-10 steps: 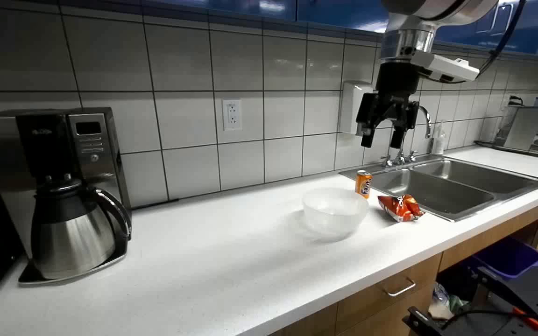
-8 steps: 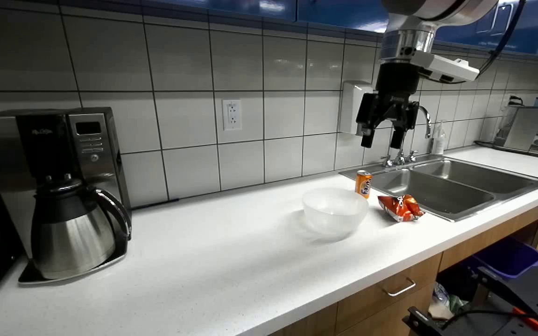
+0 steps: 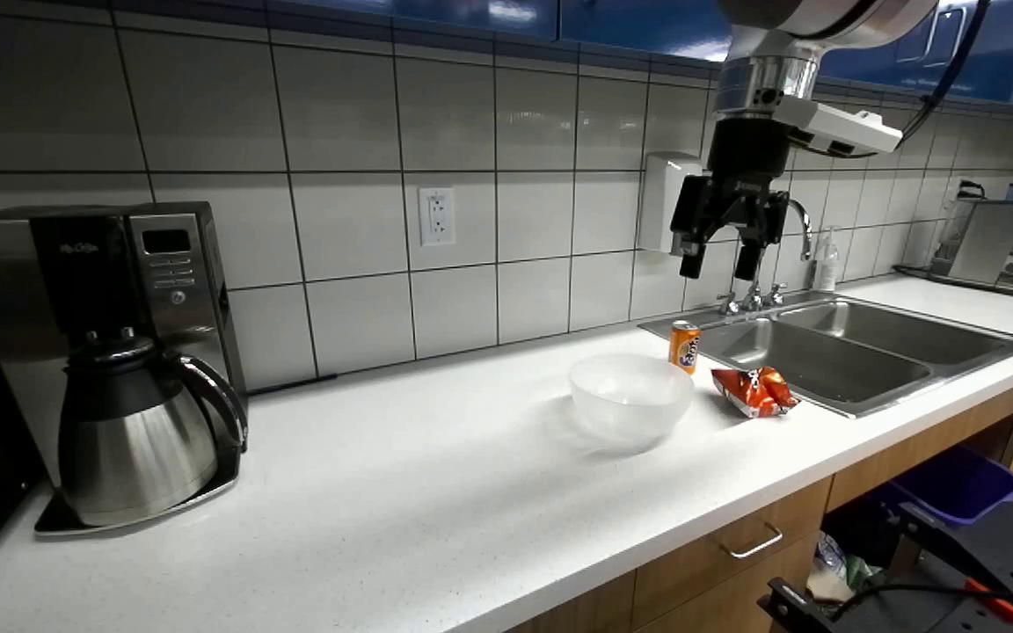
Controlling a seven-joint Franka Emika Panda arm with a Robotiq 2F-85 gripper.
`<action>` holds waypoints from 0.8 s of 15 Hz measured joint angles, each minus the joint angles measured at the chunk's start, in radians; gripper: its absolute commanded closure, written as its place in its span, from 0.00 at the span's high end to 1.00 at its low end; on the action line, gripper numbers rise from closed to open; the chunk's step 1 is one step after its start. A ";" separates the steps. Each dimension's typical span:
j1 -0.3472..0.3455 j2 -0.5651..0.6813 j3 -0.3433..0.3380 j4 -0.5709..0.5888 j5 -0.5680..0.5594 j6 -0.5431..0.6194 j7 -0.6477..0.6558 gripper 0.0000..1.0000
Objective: Put the red packet in the bowl.
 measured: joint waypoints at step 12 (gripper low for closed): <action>-0.001 0.075 -0.045 -0.005 0.018 0.083 0.028 1.00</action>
